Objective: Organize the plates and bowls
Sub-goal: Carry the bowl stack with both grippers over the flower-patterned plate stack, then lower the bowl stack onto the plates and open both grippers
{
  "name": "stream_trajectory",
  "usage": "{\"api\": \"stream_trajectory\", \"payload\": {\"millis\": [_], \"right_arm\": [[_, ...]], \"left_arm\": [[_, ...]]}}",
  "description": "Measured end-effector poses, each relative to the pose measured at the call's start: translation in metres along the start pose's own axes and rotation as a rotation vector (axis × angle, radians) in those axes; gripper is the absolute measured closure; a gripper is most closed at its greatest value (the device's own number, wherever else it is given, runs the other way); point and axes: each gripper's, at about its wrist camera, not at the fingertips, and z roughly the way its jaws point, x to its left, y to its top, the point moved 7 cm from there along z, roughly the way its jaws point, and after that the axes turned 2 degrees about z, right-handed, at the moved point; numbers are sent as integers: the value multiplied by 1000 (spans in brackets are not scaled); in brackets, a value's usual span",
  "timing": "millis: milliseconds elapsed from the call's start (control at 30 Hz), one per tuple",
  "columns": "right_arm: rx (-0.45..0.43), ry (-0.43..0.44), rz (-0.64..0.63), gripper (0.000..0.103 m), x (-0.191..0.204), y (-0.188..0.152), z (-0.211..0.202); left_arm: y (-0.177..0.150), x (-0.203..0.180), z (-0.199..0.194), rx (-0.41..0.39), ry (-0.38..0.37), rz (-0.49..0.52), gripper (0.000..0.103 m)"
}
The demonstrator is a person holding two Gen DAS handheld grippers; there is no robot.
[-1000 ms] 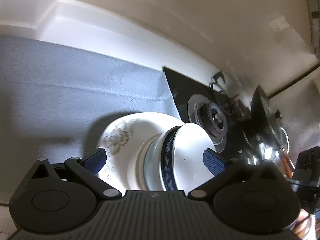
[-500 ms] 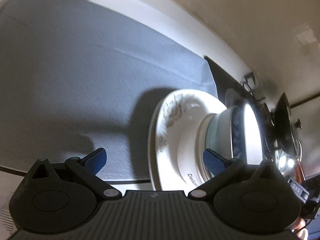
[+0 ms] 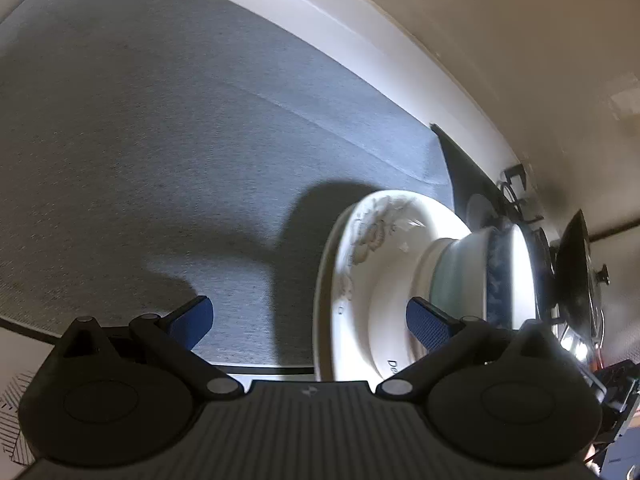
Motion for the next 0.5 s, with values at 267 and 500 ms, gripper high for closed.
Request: {"api": "stream_trajectory", "payload": {"millis": [267, 500], "right_arm": [[71, -13, -88, 67, 6, -4, 25], [97, -80, -234, 73, 19, -10, 30]], "left_arm": [[-4, -4, 11, -5, 36, 22, 1], [-4, -15, 19, 16, 12, 81, 33]]}}
